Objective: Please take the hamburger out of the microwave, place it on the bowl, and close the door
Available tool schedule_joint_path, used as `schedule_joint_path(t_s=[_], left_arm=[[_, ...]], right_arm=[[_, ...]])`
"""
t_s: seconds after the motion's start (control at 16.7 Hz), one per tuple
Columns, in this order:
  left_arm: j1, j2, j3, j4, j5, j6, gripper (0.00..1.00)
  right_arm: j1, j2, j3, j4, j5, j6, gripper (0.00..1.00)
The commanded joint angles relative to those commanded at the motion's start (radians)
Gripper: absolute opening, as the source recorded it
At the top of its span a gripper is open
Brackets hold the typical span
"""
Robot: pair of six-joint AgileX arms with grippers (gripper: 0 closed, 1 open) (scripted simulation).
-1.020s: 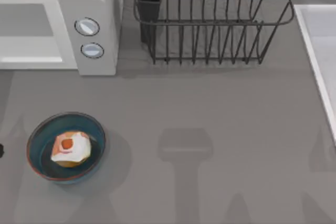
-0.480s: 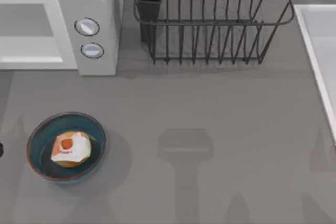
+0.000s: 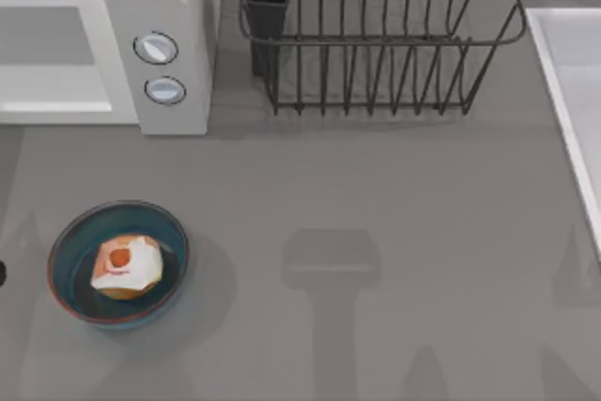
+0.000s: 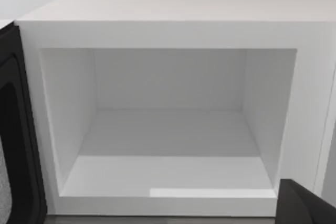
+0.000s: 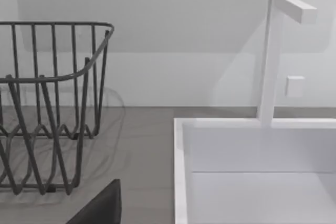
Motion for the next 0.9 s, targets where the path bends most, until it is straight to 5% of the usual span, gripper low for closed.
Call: schedule_joint_path(t_s=[0.42,0.9], left_arm=[[0.144,0.159,0.166,-0.142,0.110,0.153,0.00],[0.565,0.848,0.863,-0.646,0.355,0.614,0.00]], right_arm=[[0.000,0.000,0.000,0.000,0.000,0.000,1.00],[0.000,0.000,0.000,0.000,0.000,0.000,1.00]])
